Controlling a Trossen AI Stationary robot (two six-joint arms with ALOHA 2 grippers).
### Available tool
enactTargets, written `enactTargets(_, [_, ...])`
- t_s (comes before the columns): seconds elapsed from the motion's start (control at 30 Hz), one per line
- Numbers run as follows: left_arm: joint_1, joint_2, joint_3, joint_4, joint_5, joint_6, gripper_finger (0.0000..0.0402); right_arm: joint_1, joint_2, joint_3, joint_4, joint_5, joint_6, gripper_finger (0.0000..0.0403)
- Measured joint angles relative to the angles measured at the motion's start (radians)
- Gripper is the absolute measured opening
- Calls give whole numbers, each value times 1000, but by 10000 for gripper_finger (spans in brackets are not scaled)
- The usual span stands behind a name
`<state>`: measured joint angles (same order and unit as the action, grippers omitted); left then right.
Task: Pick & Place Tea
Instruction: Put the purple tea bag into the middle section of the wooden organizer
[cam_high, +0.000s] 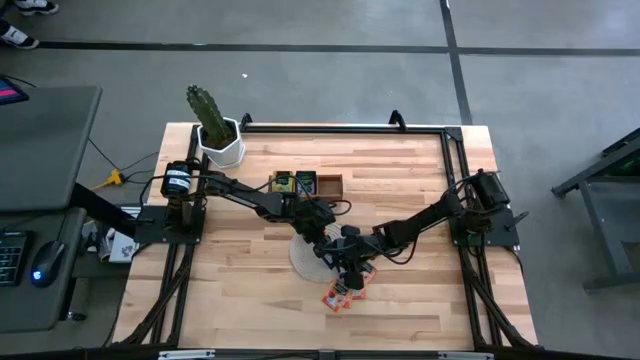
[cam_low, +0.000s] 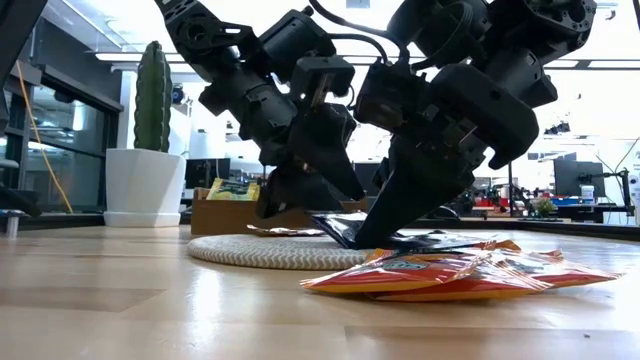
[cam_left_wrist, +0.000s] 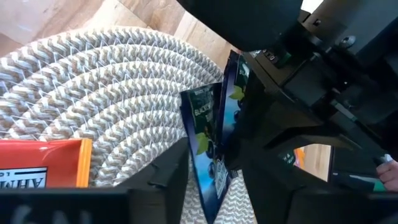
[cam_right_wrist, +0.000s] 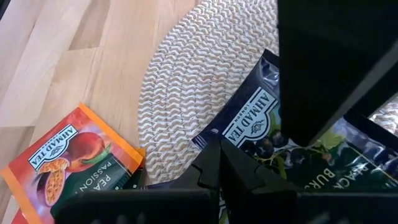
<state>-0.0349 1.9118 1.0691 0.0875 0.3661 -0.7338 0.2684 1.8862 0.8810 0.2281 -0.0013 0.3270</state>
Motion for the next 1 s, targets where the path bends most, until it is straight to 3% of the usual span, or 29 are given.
enactTargets(0.37, [2, 0, 0, -1, -37, 37, 10, 0, 0, 0, 1, 0, -4, 0])
enactTargets(1.0, [2, 0, 0, -8, -55, 83, 0, -1, 0, 1, 7, -31, 40, 0])
